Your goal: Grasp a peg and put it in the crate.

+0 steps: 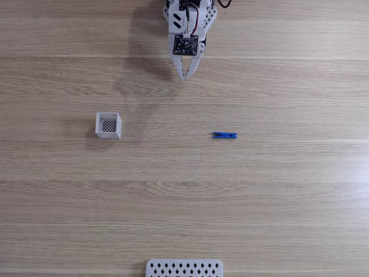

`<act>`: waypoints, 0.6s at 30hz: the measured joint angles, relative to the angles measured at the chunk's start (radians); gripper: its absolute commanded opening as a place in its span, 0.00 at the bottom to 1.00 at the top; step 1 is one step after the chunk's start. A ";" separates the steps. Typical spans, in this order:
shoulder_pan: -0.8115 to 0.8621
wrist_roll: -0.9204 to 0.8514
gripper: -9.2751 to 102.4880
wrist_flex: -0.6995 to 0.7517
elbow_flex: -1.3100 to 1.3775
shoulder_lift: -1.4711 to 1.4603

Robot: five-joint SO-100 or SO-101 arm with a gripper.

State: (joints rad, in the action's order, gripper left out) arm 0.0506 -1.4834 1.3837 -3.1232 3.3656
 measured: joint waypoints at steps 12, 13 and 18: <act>0.006 0.000 0.08 0.000 0.000 0.000; 0.008 0.000 0.08 0.000 0.000 0.000; 0.008 -0.040 0.08 0.000 0.026 -0.091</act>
State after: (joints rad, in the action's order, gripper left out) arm 0.0583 -1.5232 1.3837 -3.0971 3.2750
